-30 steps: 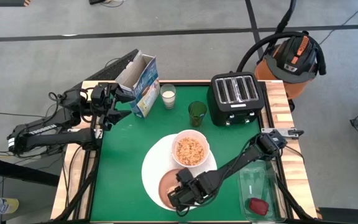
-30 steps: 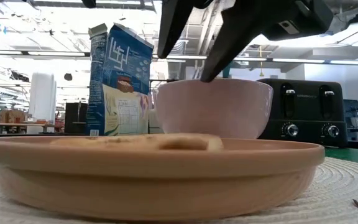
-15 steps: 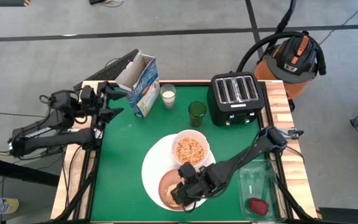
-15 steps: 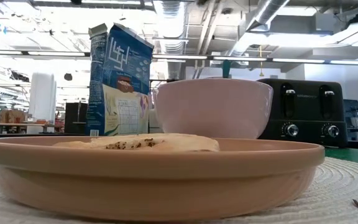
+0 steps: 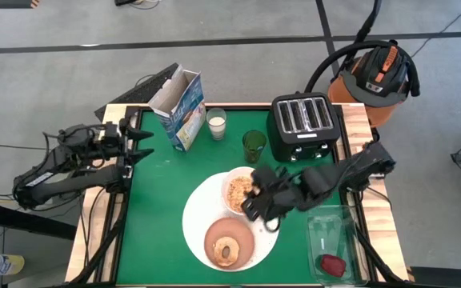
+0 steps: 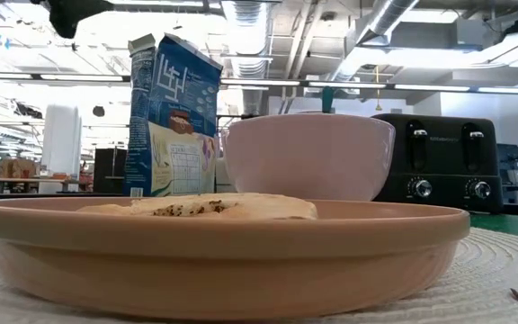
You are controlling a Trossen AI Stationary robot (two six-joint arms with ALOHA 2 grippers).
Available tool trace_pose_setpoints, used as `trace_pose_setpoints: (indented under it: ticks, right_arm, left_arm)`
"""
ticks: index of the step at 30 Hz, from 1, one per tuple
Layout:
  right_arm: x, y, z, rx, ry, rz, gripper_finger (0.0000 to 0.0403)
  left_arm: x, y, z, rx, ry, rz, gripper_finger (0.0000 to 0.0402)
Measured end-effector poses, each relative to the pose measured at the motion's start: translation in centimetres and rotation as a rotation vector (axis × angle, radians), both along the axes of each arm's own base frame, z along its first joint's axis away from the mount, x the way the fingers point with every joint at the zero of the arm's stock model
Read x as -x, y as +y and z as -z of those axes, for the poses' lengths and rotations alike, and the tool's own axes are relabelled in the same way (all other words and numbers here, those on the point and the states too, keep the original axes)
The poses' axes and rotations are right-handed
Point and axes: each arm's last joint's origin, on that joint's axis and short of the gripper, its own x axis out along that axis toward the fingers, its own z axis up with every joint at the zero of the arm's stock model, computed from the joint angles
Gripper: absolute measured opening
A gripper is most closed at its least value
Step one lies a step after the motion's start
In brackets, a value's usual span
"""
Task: Arrange a breakfast setting
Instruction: Put the apple from the bin into the orange plate
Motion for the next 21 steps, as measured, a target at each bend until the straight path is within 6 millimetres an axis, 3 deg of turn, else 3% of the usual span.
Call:
trace_pose_setpoints:
  ticks: [4, 10, 21]
  right_arm:
    - [2.2, -2.1, -2.1, 0.049, -0.006, 0.017, 0.0199]
    - [4.6, -4.9, -3.8, 0.099, 0.011, 0.072, 0.0199]
    - [6.3, -7.0, -3.8, 0.142, 0.14, 0.119, 0.0199]
  left_arm:
    - [0.8, -0.1, 0.9, -0.025, -0.046, -0.051, 0.0288]
    - [0.5, 0.2, 4.6, -0.011, -0.116, -0.109, 0.0288]
    - [-1.2, 1.1, 9.5, -0.06, -0.041, -0.2, 0.0288]
